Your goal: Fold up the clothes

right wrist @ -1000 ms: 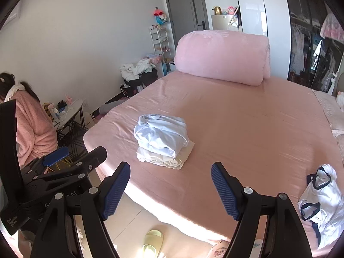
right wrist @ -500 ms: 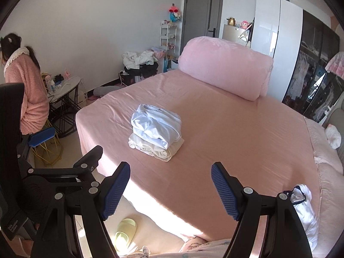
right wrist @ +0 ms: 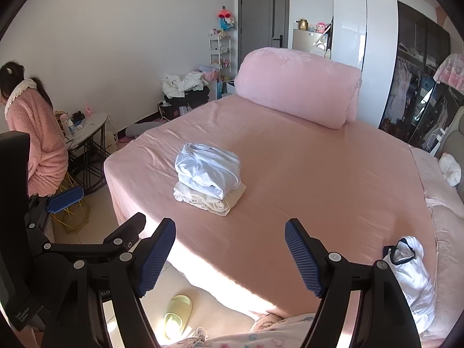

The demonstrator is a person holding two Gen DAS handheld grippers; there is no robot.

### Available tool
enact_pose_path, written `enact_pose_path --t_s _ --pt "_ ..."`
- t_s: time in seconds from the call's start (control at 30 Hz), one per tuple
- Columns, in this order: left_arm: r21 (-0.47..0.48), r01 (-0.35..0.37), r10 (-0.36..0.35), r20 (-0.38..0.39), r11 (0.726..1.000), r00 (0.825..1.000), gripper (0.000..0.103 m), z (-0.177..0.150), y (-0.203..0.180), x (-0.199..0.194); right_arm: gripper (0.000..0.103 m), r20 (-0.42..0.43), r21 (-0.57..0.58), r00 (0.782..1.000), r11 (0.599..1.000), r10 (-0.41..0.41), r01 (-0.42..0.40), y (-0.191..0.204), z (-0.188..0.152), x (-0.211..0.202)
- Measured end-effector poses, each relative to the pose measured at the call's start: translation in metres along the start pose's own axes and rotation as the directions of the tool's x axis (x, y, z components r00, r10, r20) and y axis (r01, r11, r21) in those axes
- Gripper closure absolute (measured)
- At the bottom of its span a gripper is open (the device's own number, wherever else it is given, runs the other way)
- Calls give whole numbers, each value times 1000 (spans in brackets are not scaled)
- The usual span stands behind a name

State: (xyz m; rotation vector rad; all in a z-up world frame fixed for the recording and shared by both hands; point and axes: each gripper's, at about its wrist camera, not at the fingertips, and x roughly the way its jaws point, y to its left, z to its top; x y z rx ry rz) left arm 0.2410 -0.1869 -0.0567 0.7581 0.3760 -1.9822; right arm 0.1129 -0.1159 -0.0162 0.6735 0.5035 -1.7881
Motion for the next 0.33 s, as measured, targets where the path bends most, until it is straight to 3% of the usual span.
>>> enact_pose_path --t_s 0.33 --pt "26 39 -39 -3 999 999 0 -2 -16 -3 25 -34 41 999 999 -5 6 -13 -5 1"
